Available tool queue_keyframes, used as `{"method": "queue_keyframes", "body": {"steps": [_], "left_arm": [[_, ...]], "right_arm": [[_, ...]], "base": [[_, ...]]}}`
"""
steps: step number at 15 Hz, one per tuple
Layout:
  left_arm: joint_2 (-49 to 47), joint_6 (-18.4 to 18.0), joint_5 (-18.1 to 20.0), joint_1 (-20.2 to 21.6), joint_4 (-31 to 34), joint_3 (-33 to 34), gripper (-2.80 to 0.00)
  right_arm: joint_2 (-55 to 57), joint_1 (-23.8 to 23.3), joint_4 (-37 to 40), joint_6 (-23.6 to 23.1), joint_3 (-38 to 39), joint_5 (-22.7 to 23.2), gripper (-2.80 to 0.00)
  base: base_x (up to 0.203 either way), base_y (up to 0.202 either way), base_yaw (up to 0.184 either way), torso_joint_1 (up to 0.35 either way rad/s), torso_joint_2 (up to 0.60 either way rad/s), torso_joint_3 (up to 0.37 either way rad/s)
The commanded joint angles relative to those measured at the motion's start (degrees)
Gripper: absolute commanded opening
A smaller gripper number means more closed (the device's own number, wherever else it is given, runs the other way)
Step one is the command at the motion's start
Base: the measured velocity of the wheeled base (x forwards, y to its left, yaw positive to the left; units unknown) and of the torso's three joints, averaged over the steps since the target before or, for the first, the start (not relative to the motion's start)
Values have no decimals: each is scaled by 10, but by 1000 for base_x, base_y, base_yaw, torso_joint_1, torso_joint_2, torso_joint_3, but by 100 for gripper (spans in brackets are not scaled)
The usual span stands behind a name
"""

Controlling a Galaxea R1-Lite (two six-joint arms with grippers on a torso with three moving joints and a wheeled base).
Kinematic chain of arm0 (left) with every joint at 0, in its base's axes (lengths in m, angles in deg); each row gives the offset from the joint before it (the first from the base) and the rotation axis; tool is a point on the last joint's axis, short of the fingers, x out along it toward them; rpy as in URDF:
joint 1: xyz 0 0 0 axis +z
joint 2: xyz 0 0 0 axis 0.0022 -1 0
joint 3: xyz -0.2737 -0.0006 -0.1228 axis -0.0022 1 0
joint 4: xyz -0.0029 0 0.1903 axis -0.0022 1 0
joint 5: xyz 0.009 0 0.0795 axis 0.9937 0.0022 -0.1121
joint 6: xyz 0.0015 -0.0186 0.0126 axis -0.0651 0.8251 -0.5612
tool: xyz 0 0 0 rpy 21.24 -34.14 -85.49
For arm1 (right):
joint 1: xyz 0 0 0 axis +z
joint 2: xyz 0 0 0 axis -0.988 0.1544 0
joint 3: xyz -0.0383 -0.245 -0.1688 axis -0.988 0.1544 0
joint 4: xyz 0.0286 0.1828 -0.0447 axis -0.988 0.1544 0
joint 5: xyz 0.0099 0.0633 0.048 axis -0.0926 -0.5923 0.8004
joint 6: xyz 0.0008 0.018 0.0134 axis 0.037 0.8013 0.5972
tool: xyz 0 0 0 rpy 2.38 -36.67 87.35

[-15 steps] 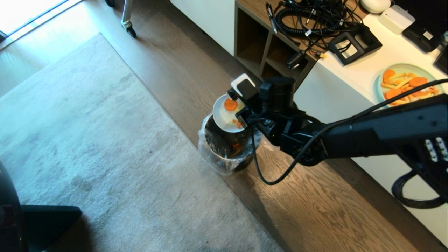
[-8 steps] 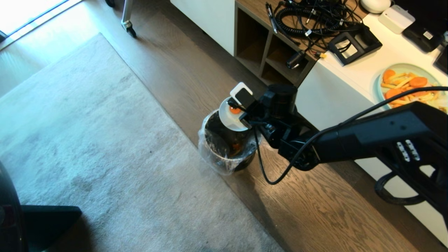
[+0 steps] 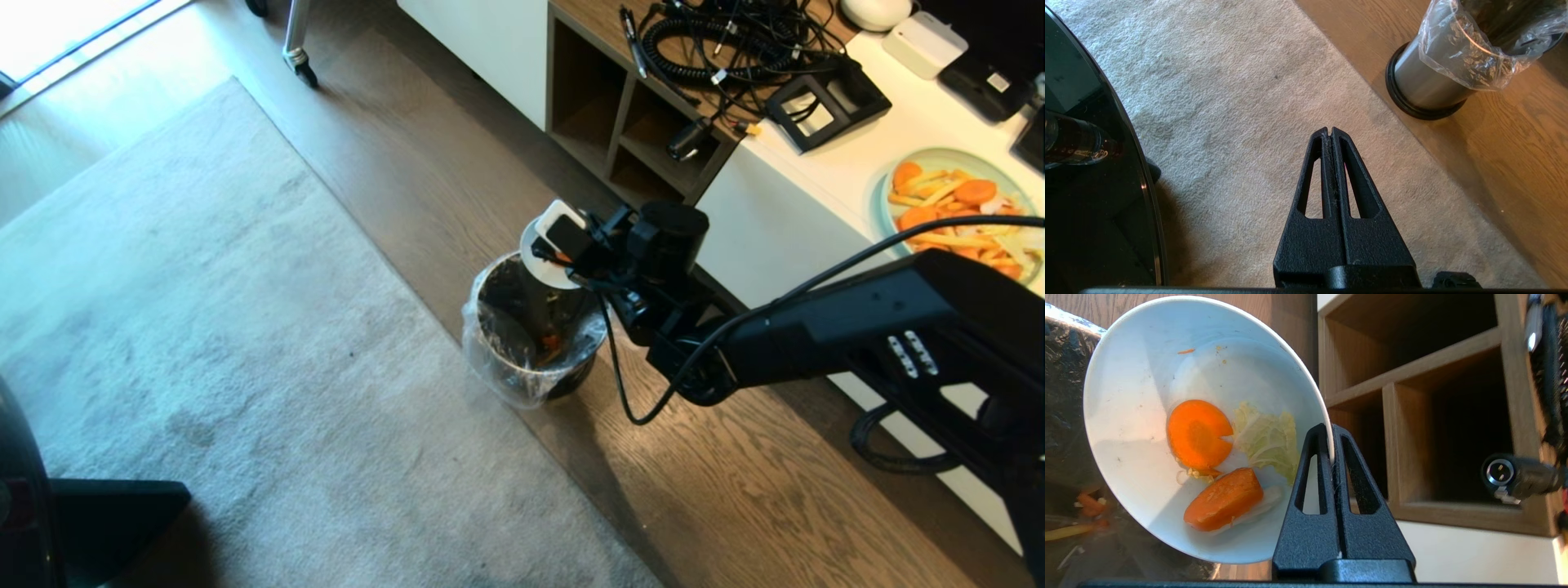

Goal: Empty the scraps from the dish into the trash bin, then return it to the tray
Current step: Pour the leftover food from the bowl into the trash can

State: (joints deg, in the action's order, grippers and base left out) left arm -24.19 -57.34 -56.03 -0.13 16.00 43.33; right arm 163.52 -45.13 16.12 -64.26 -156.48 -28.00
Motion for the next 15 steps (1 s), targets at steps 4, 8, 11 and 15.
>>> {"method": "queue_keyframes", "body": {"steps": [4,8,11,15], "left_arm": [[0,0,0,0,0,0,-280],[0,0,0,0,0,0,-280],[0,0,0,0,0,0,-280],[0,0,0,0,0,0,-280]], "right_arm": [[3,9,-59,-72,5,34,-280],[15,37,-109,-106,9,34,-280],[17,54,-147,-119,44,33,-280],[18,60,-257,-148,110,31,-280]], "base": [[0,0,0,0,0,0],[0,0,0,0,0,0],[0,0,0,0,0,0],[0,0,0,0,0,0]]}}
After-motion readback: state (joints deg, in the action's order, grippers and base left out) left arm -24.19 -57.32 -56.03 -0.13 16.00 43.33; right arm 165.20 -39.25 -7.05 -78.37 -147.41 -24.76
